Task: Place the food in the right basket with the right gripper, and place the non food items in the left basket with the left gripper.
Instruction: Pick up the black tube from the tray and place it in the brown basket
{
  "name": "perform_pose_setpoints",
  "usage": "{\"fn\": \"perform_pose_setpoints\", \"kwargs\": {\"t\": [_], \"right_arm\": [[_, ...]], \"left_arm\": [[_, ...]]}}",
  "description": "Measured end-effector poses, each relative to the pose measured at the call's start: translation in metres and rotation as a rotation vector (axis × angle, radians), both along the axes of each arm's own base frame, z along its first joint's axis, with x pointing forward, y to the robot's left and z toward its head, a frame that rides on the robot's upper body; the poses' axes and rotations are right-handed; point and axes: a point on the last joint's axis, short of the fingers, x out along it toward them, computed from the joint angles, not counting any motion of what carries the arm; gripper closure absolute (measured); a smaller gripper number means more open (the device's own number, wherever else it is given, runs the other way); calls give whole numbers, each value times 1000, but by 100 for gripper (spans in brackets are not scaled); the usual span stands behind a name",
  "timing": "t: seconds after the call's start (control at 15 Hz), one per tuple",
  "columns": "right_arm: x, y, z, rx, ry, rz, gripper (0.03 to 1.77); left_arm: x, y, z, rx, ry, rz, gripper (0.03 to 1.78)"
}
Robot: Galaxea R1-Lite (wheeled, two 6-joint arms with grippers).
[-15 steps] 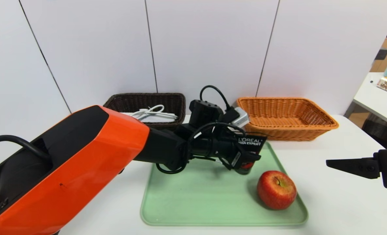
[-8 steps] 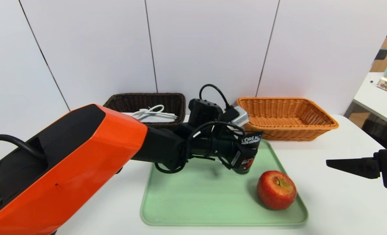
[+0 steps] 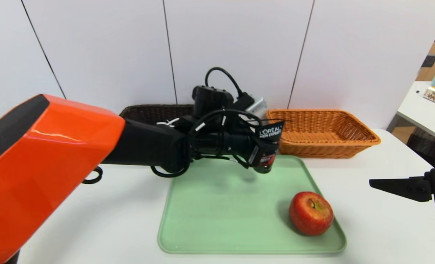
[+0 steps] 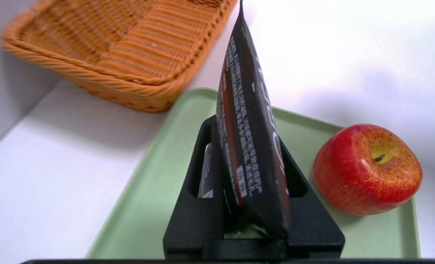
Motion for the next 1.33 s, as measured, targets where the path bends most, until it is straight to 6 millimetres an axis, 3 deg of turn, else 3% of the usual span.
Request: {"fn": "perform_pose_setpoints", "kwargs": {"t": [0.33, 0.53, 0.67, 0.93, 1.33], "right_arm": [[0, 0, 3, 9, -19, 11, 10], [0, 2, 4, 10, -24, 19, 10], [0, 2, 4, 10, -25, 20, 10], [0, 2, 3, 10, -22, 22, 10], [0, 4, 1, 8, -12, 35, 10]], "left_arm": [[-3, 42, 66, -25, -51, 103, 148], [13, 84, 101, -17, -58, 235, 148], [30, 118, 112, -5, -47, 339, 148], [68, 167, 104, 21, -42, 509, 148], [105, 169, 65, 32, -22, 535, 148]]}}
